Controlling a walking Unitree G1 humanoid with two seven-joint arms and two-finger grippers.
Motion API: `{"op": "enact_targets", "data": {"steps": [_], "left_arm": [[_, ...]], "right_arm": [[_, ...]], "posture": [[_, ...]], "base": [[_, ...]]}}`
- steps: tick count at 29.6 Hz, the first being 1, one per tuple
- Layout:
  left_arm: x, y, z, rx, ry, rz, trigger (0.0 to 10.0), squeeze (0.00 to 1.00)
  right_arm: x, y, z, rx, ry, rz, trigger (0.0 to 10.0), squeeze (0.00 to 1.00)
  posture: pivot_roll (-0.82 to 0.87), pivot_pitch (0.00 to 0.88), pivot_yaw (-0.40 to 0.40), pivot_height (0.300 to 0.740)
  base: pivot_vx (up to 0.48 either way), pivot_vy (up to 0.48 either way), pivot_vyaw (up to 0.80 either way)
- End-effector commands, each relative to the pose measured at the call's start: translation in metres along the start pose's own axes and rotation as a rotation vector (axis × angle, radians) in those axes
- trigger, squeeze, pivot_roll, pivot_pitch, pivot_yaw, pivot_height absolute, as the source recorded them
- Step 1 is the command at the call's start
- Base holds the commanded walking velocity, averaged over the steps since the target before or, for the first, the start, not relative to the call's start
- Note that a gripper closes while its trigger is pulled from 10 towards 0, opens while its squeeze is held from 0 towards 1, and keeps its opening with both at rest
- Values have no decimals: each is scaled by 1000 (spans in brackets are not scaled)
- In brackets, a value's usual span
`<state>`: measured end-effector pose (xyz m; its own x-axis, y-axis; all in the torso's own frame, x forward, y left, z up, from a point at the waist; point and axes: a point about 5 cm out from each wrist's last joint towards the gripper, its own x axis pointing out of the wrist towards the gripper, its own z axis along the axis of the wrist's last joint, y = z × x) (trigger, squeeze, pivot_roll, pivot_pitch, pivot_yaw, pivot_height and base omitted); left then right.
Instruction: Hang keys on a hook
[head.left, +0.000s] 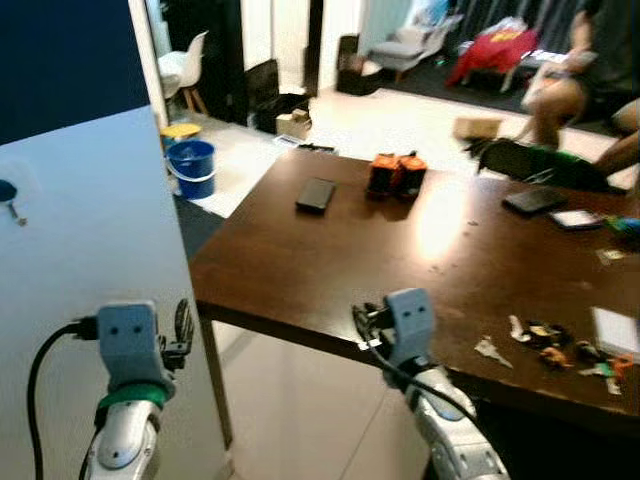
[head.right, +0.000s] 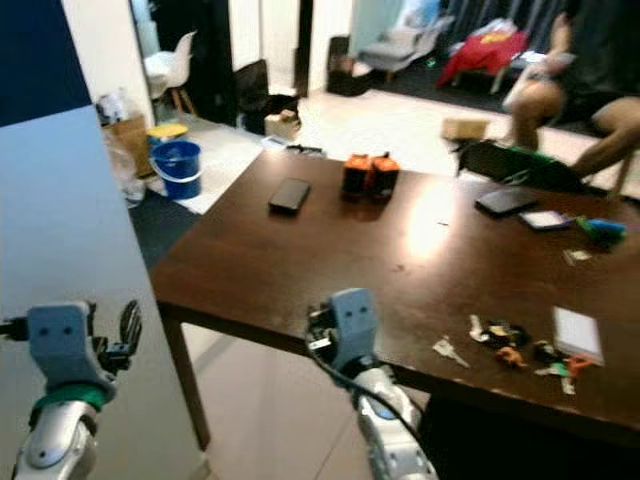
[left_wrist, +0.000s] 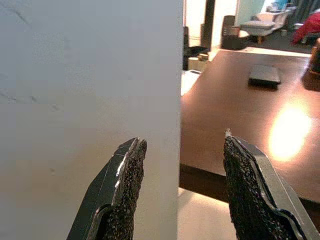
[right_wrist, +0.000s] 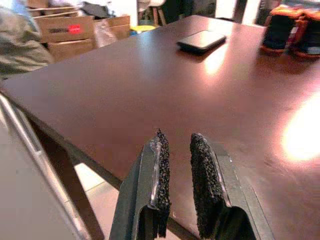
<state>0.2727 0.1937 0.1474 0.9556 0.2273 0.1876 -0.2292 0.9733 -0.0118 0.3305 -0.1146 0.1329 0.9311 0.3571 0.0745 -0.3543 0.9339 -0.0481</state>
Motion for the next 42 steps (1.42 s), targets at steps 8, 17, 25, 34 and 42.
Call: {"op": "enact_targets", "data": {"steps": [8,17,25,34,42], "left_arm": [[-2,5,-5,-1,34,20,10000,0],[-3,4,-5,10,40,8,10000,0],[-2,6,-4,14,35,13,10000,0],[0,2,-3,5,33,-1,10000,0],[-1,1,-4,-28,33,1,10000,0]], "right_arm": [[1,8,-5,20,24,26,10000,0],[2,6,-9,24,42,10,10000,0],[2,9,-13,55,71,3,10000,0],[4,2,-11,46,70,-15,10000,0],[1,1,-8,44,41,-29,10000,0]], "posture": [[-145,7,71,740],[-131,2,67,740],[-144,0,73,740],[-140,0,78,740],[-158,0,90,740]], "base": [[0,0,-780],[0,0,-242],[0,0,-500],[0,0,-267],[0,0,0]]}}
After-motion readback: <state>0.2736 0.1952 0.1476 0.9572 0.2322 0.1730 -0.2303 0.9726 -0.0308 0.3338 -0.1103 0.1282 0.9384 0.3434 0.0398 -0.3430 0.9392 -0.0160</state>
